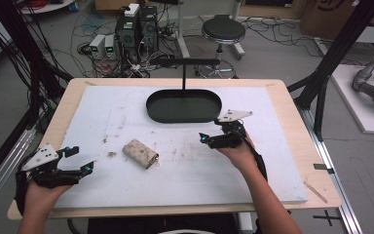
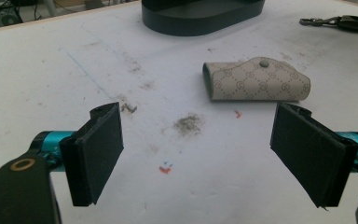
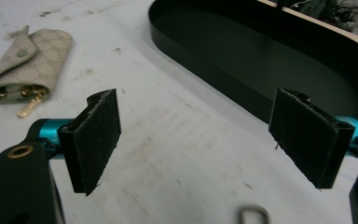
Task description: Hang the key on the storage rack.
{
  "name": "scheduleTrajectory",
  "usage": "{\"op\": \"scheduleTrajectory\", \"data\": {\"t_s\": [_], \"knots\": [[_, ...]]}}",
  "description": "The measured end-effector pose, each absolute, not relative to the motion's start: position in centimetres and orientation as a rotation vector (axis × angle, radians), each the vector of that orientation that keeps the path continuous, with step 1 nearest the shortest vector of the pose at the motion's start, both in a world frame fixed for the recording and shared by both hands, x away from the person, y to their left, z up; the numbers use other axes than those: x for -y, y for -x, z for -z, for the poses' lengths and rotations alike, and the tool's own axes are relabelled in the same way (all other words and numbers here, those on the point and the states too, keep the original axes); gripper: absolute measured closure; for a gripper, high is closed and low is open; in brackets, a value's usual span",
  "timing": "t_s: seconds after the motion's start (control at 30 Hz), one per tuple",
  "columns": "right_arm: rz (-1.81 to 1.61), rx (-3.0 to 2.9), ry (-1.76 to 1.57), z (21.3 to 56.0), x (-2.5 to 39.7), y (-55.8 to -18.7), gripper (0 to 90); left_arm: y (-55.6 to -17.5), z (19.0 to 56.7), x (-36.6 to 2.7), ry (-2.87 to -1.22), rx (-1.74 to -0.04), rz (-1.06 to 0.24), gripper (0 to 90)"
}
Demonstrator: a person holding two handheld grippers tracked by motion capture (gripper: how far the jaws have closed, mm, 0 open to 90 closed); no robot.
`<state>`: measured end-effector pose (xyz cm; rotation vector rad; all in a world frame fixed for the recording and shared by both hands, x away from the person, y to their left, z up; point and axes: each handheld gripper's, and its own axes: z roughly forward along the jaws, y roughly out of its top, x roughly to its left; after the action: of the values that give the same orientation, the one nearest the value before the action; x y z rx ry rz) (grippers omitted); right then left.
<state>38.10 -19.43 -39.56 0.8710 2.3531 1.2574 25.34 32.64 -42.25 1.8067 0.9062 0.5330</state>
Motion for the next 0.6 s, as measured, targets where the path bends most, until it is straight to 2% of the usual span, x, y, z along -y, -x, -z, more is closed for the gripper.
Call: {"op": "scheduleTrajectory", "data": {"t_s": [0.6], "knots": [[-1.272,-2.591,-0.716,41.3,6.7,-37.7,17.0,-23.7,42.3,-33.7,-1.796,-0.936,-0.562,17.0]]}}
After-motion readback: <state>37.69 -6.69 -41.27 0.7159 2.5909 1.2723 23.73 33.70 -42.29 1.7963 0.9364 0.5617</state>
